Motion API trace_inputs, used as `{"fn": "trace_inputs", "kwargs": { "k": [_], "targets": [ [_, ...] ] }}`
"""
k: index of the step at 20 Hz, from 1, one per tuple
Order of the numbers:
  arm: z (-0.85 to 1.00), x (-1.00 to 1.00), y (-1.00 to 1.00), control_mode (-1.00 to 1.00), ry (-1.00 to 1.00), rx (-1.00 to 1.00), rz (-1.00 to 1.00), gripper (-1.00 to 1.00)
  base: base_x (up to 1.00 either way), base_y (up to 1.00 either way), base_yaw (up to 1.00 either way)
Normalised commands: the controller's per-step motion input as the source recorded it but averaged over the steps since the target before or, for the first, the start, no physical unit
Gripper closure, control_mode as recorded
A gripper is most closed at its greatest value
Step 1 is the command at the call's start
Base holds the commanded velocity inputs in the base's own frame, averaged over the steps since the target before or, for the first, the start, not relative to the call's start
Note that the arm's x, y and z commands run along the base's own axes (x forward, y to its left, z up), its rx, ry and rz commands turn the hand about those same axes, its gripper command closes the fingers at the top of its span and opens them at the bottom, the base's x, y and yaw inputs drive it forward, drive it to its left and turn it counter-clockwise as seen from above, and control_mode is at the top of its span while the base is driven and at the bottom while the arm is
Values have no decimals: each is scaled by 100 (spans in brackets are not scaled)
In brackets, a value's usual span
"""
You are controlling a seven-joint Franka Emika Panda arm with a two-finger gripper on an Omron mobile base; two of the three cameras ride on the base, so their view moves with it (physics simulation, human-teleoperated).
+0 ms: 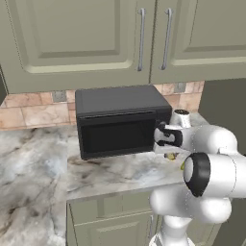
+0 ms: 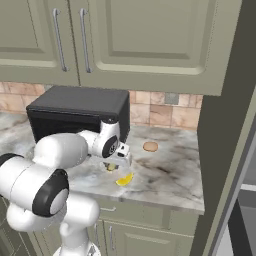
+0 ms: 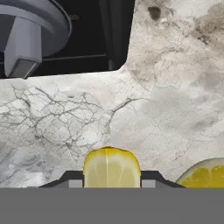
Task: Place the lemon wedges inside the fridge drawer. Close the drawer after placing the vegetables.
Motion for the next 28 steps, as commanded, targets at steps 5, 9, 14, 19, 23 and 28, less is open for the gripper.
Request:
{"fn": "trace_inputs", "kwargs": {
  "k": [5, 9, 14, 19, 23, 28],
  "targets": [
    [79, -35, 0, -100, -17, 0, 0, 100, 0, 0, 0],
    [83, -35, 3, -100, -9, 0, 0, 100, 0, 0, 0],
    [70, -32, 6, -100, -3, 0, 0, 100, 0, 0, 0],
    [73, -35, 11, -100, 0, 0, 0, 100, 0, 0, 0],
    [11, -15, 40, -100, 0, -1, 0, 100, 0, 0, 0],
    [0, -9, 0, -100, 0, 0, 0, 100, 0, 0, 0]
  ]
}}
